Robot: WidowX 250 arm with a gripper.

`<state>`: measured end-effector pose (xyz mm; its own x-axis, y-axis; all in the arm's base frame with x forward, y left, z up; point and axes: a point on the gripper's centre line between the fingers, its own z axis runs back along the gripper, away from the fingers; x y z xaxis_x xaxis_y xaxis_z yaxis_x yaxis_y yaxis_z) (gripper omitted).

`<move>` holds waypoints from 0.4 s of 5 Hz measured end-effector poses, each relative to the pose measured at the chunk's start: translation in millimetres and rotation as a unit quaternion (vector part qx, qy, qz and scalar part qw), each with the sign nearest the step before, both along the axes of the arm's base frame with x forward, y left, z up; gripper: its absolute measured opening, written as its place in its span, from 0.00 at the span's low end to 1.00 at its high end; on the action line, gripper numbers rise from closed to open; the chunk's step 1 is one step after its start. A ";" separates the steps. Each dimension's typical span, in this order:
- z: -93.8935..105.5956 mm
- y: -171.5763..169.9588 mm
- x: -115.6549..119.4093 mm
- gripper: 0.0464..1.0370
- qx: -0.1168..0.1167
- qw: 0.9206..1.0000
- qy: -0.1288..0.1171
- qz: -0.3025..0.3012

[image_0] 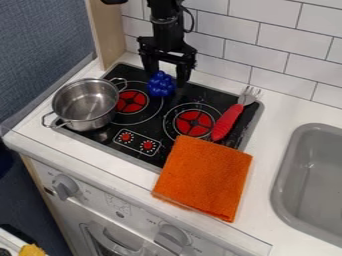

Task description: Move the purple object to the left side of the orange cloth

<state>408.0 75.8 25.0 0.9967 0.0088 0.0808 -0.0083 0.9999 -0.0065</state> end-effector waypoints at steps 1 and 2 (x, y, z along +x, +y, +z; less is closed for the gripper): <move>-6.5 -2.4 -6.9 0.96 0.002 1.000 0.014 0.001; -6.2 -1.2 -9.5 0.91 0.009 1.000 0.023 0.010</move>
